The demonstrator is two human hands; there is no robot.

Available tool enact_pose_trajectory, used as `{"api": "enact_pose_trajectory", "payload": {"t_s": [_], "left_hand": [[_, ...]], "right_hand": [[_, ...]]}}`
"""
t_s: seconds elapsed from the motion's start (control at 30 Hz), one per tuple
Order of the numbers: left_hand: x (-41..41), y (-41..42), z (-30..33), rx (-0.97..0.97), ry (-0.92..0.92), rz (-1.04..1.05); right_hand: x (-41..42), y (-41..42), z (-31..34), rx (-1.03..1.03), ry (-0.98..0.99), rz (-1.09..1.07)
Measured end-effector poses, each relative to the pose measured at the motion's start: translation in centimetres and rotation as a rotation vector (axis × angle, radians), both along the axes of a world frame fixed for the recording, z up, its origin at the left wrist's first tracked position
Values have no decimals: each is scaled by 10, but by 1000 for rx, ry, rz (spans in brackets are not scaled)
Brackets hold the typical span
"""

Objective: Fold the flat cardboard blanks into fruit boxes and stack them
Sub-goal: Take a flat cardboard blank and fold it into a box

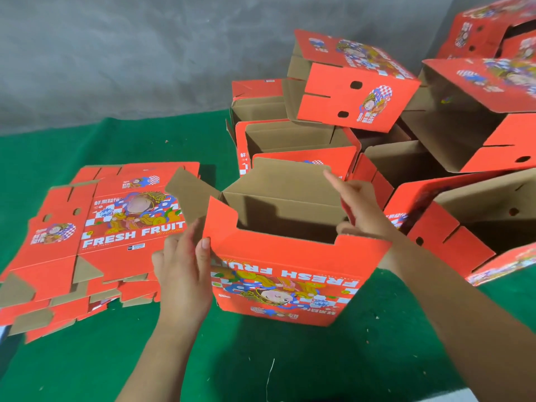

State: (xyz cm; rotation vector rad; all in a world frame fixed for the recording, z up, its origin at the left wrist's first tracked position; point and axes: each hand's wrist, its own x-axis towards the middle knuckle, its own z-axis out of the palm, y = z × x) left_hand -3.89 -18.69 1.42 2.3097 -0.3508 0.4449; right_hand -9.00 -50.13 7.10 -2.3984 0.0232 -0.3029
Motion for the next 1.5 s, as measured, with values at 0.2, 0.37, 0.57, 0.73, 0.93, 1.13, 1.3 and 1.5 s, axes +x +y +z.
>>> {"api": "enact_pose_trajectory", "payload": {"t_s": [0.2, 0.37, 0.57, 0.73, 0.93, 1.13, 1.3, 1.5], "left_hand": [[-7, 0, 7, -12, 23, 17], [-7, 2, 6, -131, -61, 39], [-3, 9, -6, -196, -54, -18], [-7, 15, -11, -287, 2, -32], [-3, 16, -7, -240, -29, -6], [8, 22, -13, -202, -136, -23], [11, 16, -4, -144, -27, -144], [14, 33, 15, -194, 473, -467]], "right_hand": [[0, -20, 0, 375, -38, -23], [5, -12, -8, 380, -162, -90], [37, -12, 8, -137, -71, -129], [13, -4, -5, -389, -106, 80], [38, -9, -2, -92, -191, -46], [50, -10, -2, 69, -225, -147], [58, -15, 16, -91, -34, 0], [42, -17, 17, -30, -125, 47]]}}
